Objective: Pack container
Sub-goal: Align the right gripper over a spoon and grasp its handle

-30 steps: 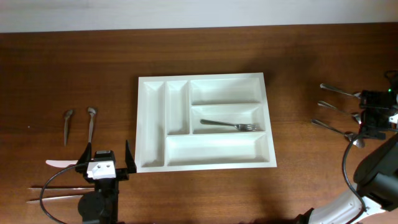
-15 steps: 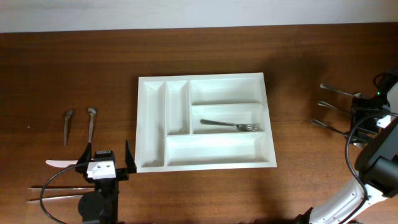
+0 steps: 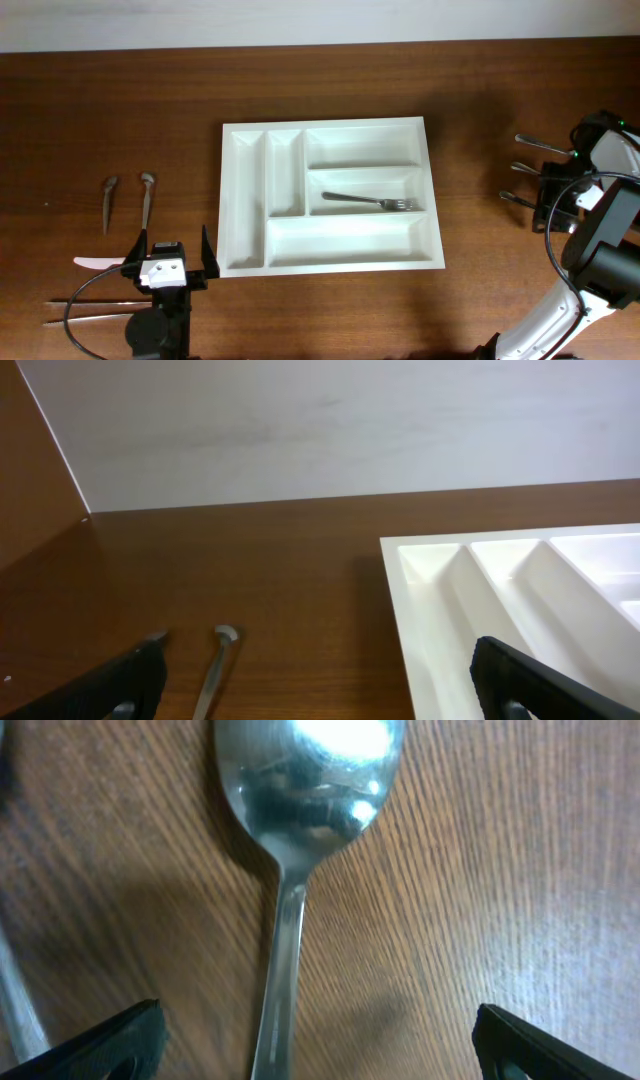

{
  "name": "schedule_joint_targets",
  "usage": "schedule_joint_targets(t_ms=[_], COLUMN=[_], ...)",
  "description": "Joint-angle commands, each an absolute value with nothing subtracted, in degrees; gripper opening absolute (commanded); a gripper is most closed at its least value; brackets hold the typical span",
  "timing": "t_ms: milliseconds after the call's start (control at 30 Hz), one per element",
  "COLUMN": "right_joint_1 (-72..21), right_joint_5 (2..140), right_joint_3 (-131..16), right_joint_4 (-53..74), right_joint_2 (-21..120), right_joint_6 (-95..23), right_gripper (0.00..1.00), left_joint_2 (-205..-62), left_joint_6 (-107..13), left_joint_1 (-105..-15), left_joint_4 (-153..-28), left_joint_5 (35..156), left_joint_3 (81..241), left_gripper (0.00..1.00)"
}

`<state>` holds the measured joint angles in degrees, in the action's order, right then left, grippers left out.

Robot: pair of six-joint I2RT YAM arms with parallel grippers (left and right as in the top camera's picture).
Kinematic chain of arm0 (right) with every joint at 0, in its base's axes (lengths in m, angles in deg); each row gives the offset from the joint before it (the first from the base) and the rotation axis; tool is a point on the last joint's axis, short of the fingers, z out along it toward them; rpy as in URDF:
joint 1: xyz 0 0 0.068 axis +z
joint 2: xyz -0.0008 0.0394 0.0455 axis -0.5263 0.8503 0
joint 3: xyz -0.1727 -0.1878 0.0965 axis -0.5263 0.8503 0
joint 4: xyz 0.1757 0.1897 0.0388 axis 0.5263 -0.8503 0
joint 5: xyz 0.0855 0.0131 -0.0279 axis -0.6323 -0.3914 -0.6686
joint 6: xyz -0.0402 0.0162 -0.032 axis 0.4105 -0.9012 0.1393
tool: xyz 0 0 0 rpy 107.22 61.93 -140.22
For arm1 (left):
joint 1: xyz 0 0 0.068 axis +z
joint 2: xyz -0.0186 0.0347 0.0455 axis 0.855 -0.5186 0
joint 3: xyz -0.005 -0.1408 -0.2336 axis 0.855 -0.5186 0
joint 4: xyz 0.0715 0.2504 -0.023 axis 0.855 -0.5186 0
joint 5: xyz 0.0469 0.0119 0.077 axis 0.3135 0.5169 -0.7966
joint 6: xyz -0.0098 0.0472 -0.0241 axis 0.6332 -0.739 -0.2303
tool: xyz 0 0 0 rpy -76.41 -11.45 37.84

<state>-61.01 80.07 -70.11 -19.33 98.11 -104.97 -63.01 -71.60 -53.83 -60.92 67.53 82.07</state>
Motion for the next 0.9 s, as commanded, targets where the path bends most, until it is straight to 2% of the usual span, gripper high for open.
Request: schedule_joint_targets(t_ms=[0,333,500,867], right_joint_1=[-61.08,-61.03,-61.03,-61.05], right_joint_5=[81.23,81.62,81.77,82.93], right_joint_3=[-68.28,-64.63,-62.07,-61.52], right_joint_4=[-18.48,-14.42,-9.06,-9.96], right_joint_2=[98.63,98.83,98.85,98.85], right_joint_6=[-106.56,-106.21,-99.5,-98.78], right_gripper=[0.99,0.99,0.99,0.99], left_joint_2=[-62.58,-62.58,-62.58,-62.58], left_joint_6=[-71.25,-71.25,-71.25,-71.25], left_joint_1=[-54.11,-54.11,-54.11,-54.11], left_joint_4=[-60.94,-60.94,-60.94,-60.94], left_joint_5=[67.34,67.34,67.36,67.34], left_joint_3=[81.72,81.72,81.72,81.72], left_gripper=[0.99,0.99,0.99,0.99])
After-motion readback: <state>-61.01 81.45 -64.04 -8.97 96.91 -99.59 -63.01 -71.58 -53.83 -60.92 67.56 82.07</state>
